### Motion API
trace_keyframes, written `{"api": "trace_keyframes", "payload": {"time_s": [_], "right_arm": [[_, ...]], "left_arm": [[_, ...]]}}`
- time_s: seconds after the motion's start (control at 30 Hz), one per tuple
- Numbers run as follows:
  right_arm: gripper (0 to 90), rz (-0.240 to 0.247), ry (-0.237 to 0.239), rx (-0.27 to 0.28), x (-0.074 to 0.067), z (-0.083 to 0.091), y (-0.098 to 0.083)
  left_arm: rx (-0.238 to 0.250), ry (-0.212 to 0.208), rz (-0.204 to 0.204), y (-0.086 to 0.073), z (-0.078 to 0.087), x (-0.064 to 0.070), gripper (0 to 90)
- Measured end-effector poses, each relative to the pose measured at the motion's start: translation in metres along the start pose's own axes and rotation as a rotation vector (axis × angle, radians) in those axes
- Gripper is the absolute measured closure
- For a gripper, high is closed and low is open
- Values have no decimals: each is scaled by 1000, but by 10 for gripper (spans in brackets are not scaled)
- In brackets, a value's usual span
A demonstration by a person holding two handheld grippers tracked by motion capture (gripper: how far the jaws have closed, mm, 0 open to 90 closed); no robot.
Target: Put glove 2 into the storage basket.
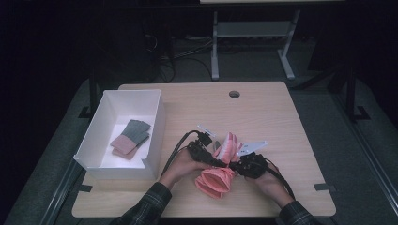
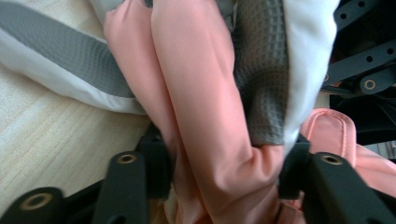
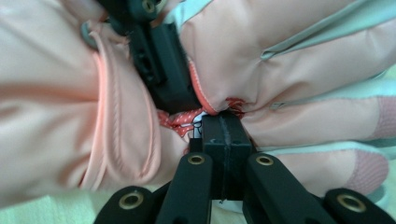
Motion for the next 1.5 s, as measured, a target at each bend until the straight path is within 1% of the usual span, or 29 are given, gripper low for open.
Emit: {"api": "trace_keyframes", "payload": {"time_s": [0.03,0.1,0.13,0.17,0.2,0.3,0.33,0.37,0.4,0.47,0.53,0.57,0.63,0.67,0.7,0.73,0.8,0.83,0.87,0.9,0.97,1.0,1.07,1.13,1.2,1.27,1.37,1.43,1.5], "right_arm": [[900,6,-1,0,0,1,0],[899,-7,23,5,2,5,-1],[880,-15,37,7,2,8,-2],[869,-20,46,11,3,11,-3],[869,-11,47,14,4,14,-4],[899,-16,59,37,4,26,-10],[900,-19,64,47,4,30,-12],[900,-16,58,60,5,34,-14],[900,-28,60,63,5,38,-17],[900,-33,51,73,6,45,-22],[900,-36,45,77,9,50,-27],[900,-43,39,77,10,52,-30],[900,-52,36,77,15,55,-36],[876,-58,36,75,17,55,-39],[841,-70,38,70,18,55,-42],[810,-74,32,70,19,55,-45],[730,-86,21,68,22,56,-50],[678,-100,12,76,24,56,-52],[633,-108,13,77,25,57,-54],[579,-118,4,81,27,57,-56],[501,-148,-16,99,30,59,-59],[441,-162,-14,107,31,60,-60],[372,-183,-36,116,34,61,-62],[296,-205,-27,119,35,61,-65],[263,-206,-45,120,36,59,-68],[200,-207,-68,125,36,58,-70],[136,-210,-114,109,38,54,-72],[120,-212,-126,109,39,51,-72],[86,-216,-131,120,40,50,-71]], "left_arm": [[6,-10,4,-1,1,0,548],[19,-22,6,-1,2,0,567],[23,-21,14,-1,2,1,569],[22,-12,13,-1,3,2,570],[22,-9,13,0,3,3,571],[25,-1,13,0,5,5,575],[28,-5,20,0,5,6,576],[33,-9,23,0,5,6,576],[37,-13,25,0,6,6,577],[51,-13,38,1,8,8,579],[58,2,38,2,10,11,580],[53,13,27,1,12,12,580],[63,28,26,3,15,14,581],[77,32,34,3,16,15,581],[68,33,35,3,19,15,581],[73,31,38,3,21,15,580],[82,54,42,2,26,15,580],[85,55,45,2,28,16,580],[87,60,45,2,30,16,580],[89,62,51,1,32,17,580],[88,68,49,1,37,19,580],[95,73,52,1,39,20,580],[103,78,59,1,44,21,581],[112,80,63,1,49,22,582],[114,84,68,2,54,23,582],[120,91,72,2,60,25,582],[135,95,67,4,71,30,581],[140,107,67,4,79,33,580],[143,119,68,5,88,37,580]]}}
Point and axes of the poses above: each handheld gripper's, and its own axes: z roughly backward along the jaws, y roughly out of its top, x roughly to its right, the point moved 5 cm from there along -z, roughly forward along the jaws, and after that the axes turned 14 degrees about -x, right-handed, at the moved point
